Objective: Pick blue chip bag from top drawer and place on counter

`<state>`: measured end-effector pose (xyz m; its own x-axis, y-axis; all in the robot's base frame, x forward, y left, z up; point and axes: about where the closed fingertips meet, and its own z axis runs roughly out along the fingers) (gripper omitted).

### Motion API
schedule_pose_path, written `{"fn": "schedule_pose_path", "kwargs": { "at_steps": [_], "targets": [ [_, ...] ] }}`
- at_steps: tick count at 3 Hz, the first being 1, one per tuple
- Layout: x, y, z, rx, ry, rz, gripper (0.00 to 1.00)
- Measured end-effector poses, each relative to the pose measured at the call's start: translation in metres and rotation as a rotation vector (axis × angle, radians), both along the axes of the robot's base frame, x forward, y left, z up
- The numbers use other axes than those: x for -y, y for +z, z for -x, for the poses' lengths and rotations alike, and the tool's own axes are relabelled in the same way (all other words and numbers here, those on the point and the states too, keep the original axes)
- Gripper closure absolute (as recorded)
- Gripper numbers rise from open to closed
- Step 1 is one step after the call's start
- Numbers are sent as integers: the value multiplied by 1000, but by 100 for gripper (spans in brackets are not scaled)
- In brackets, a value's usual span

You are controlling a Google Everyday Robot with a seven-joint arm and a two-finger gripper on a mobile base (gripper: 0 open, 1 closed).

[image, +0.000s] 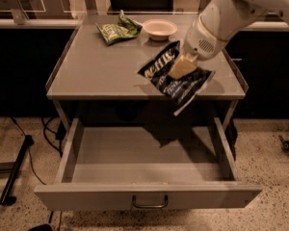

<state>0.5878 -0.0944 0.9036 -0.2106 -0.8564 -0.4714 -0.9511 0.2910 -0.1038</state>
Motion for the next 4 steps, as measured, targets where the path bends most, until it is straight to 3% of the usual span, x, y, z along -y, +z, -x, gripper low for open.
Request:
{"fn": "schedule_pose_path", "kwargs": {
  "at_steps": [1, 2, 3, 4],
  "targets": [
    [-21, 27, -63, 54, -23, -53, 100],
    [-42, 28, -110, 116, -66, -96, 100],
    [-72, -5, -150, 109, -154, -150, 100],
    [-87, -45, -160, 49, -202, -186, 100]
  ]
}}
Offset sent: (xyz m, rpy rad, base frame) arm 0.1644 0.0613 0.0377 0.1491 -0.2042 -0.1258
